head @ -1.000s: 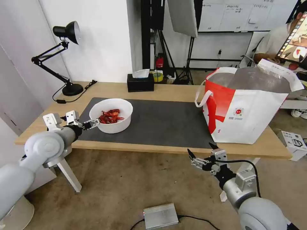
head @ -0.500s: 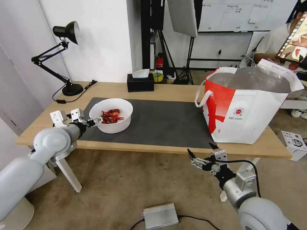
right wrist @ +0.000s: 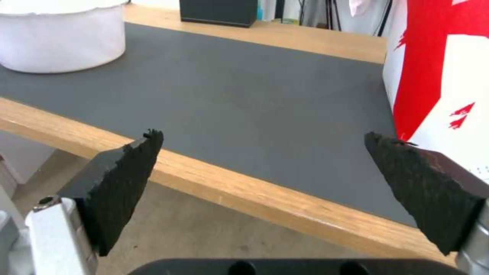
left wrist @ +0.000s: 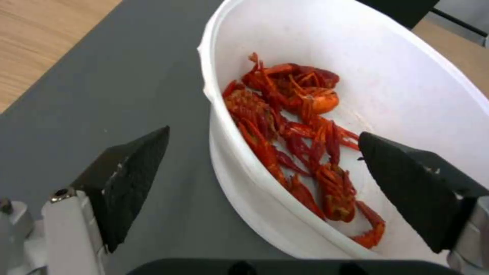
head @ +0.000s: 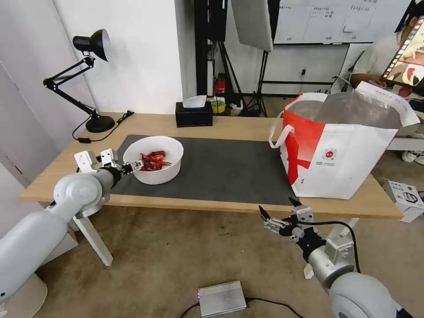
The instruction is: Pick up the trash from the table and place it into the takeout bag.
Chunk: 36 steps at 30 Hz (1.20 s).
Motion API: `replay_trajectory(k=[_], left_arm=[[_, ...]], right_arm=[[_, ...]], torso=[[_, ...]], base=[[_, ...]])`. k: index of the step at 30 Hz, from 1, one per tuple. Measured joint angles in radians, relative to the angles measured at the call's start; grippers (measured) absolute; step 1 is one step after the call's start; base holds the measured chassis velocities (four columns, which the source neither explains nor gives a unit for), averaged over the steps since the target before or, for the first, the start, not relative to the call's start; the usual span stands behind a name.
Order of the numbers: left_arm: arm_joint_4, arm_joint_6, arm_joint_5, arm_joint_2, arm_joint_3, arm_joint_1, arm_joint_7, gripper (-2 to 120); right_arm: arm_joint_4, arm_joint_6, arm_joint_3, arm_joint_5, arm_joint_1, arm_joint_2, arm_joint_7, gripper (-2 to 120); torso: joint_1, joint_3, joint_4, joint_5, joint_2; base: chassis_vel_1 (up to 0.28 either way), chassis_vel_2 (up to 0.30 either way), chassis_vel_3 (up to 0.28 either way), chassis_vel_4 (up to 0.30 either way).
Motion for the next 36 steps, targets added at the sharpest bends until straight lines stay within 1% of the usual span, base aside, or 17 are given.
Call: replay_trajectory(k=[10,12,13,15,16,17,19,20,23,24,27,28,30,32,33,35,36], left_arm=[[0.018,0.0,0.012,-0.009,0.028,-0.025,-0.001,100],[0.018,0.0,0.013,-0.01,0.033,-0.027,-0.002,93],[0.018,0.0,0.013,-0.01,0.033,-0.027,-0.002,93],[0.017,0.002,0.017,-0.009,0.036,-0.029,-0.003,85],[0.016,0.004,0.019,-0.008,0.037,-0.03,-0.007,79],[0.016,0.004,0.019,-0.008,0.037,-0.03,-0.007,79],[0.016,0.01,0.02,-0.004,0.039,-0.031,-0.012,68],[0.016,0.01,0.02,-0.004,0.039,-0.031,-0.012,68],[0.011,0.015,0.019,0.002,0.041,-0.032,-0.015,54],[0.011,0.015,0.019,0.002,0.041,-0.032,-0.015,54],[0.009,0.016,0.019,0.005,0.044,-0.035,-0.017,39],[0.009,0.016,0.019,0.005,0.044,-0.035,-0.017,39],[0.009,0.016,0.018,0.005,0.045,-0.037,-0.018,29],[0.008,0.016,0.018,0.006,0.046,-0.037,-0.018,26],[0.008,0.016,0.017,0.006,0.046,-0.037,-0.019,19],[0.007,0.016,0.016,0.007,0.046,-0.037,-0.021,11],[0.007,0.016,0.016,0.007,0.046,-0.037,-0.021,11]], right_arm=[[0.0,0.0,0.0,0.0,0.0,0.0,0.0,100],[0.0,0.0,0.0,0.0,0.0,0.0,0.0,100],[0.0,0.0,0.0,0.0,0.0,0.0,0.0,100],[0.0,0.0,0.0,0.0,0.0,0.0,0.0,100],[0.0,0.0,0.0,0.0,0.0,0.0,0.0,100],[0.0,0.0,0.0,0.0,0.0,0.0,0.0,100],[0.0,0.0,0.0,0.0,0.0,0.0,0.0,100],[0.0,0.0,0.0,0.0,0.0,0.0,0.0,100],[0.0,0.0,0.0,0.0,0.0,0.0,0.0,100],[0.0,0.0,0.0,0.0,0.0,0.0,0.0,100],[0.0,0.0,0.0,0.0,0.0,0.0,0.0,100],[0.0,0.0,0.0,0.0,0.0,0.0,0.0,100],[0.0,0.0,0.0,0.0,0.0,0.0,0.0,100],[0.0,0.0,0.0,0.0,0.0,0.0,0.0,100],[0.0,0.0,0.0,0.0,0.0,0.0,0.0,100],[0.0,0.0,0.0,0.0,0.0,0.0,0.0,100],[0.0,0.0,0.0,0.0,0.0,0.0,0.0,100]], torso=[[0.0,0.0,0.0,0.0,0.0],[0.0,0.0,0.0,0.0,0.0],[0.0,0.0,0.0,0.0,0.0],[0.0,0.0,0.0,0.0,0.0],[0.0,0.0,-0.0001,0.0,0.0],[0.0,0.0,-0.0001,0.0,0.0],[0.0,0.0,0.0,0.0,0.0],[0.0,0.0,0.0,0.0,0.0],[0.0,0.0,0.0,0.0,0.0],[0.0,0.0,0.0,0.0,0.0],[0.0,0.0,0.0,0.0,0.0],[0.0,0.0,0.0,0.0,0.0],[0.0,0.0,0.0,0.0,0.0],[0.0,0.0,0.0,0.0,0.0],[0.0,0.0,0.0,0.0,0.0],[0.0,0.0,-0.0001,0.0,0.0],[0.0,0.0,-0.0001,0.0,0.0]], base=[[0.0,0.0,0.0,0.0],[0.0,0.0,0.0,0.0],[0.0,0.0,0.0,0.0],[0.0,0.0,0.0,0.0],[0.0,0.0,0.0,0.0],[0.0,0.0,0.0,0.0],[0.0,0.0,0.0,0.0],[0.0,0.0,0.0,0.0],[0.0,0.0,0.0,0.0],[0.0,0.0,0.0,0.0],[0.0,0.0,0.0,0.0],[0.0,0.0,0.0,0.0],[0.0,0.0,0.0,0.0],[0.0,0.0,0.0,0.0],[0.0,0.0,0.0,0.0],[0.0,0.0,0.0,0.0],[0.0,0.0,0.0,0.0]])
